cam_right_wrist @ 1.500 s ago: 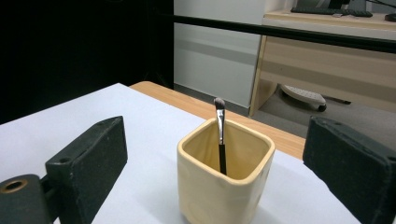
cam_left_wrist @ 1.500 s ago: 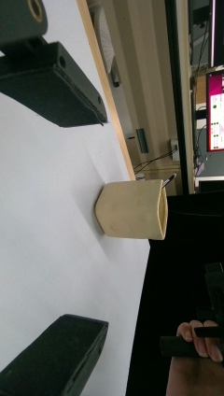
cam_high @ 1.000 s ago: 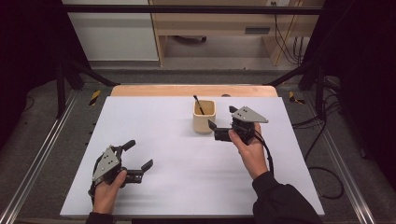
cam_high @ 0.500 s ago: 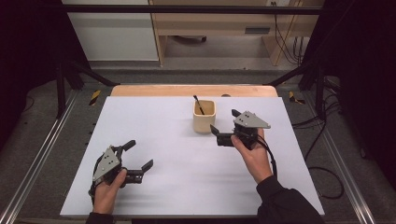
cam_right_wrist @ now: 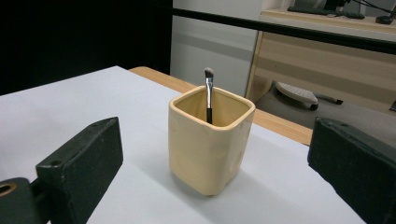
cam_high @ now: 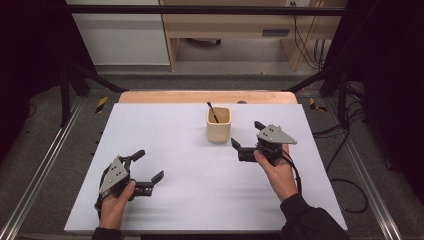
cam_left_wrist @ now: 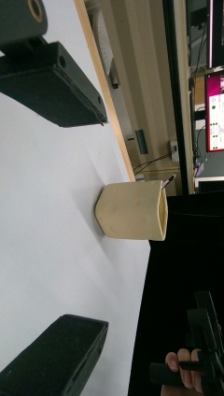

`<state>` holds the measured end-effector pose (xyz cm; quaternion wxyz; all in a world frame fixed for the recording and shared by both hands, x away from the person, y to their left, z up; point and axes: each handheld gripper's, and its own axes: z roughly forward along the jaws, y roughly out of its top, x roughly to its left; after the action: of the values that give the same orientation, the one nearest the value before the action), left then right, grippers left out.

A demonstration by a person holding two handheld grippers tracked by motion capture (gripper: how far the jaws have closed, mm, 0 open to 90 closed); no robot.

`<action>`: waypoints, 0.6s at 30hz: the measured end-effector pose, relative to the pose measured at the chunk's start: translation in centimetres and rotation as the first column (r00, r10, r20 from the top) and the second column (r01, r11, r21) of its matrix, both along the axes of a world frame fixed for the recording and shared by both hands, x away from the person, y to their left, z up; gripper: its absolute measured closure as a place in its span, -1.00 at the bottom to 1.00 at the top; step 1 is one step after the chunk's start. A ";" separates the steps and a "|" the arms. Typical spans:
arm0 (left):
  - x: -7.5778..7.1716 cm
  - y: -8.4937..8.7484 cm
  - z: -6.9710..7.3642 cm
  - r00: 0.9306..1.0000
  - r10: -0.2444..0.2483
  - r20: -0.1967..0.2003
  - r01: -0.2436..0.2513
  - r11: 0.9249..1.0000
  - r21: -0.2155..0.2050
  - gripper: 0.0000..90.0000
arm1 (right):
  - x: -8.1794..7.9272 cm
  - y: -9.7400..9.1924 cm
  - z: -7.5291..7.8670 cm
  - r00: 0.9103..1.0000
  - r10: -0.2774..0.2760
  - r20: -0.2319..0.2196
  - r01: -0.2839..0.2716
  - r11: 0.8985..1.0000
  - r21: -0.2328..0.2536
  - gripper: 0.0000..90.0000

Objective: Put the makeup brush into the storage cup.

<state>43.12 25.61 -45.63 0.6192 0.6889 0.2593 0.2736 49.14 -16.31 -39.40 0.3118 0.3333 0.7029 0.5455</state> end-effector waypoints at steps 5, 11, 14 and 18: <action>0.0 0.0 0.0 1.000 -0.001 0.001 0.001 1.000 0.003 -0.95 | -0.4 -0.6 0.0 1.000 0.000 0.007 0.000 1.000 0.002 -0.92; 0.0 0.0 0.0 1.000 0.000 0.002 0.000 1.000 -0.003 -0.95 | -1.0 -1.3 0.1 1.000 -0.006 0.016 0.006 1.000 -0.003 -0.91; 0.0 0.0 0.0 1.000 -0.003 0.003 0.003 1.000 0.000 -0.95 | -1.2 -1.9 -0.1 0.999 -0.025 0.025 0.025 1.000 -0.011 -0.90; 0.0 -0.1 0.0 1.000 -0.007 0.001 0.007 1.000 -0.005 -0.95 | -1.5 -2.7 -0.5 0.999 -0.033 0.020 0.034 0.999 -0.013 -0.90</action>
<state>43.09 25.50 -45.62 0.6218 0.6882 0.2573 0.2711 47.60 -18.98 -39.92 0.3302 0.3374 0.6977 0.5388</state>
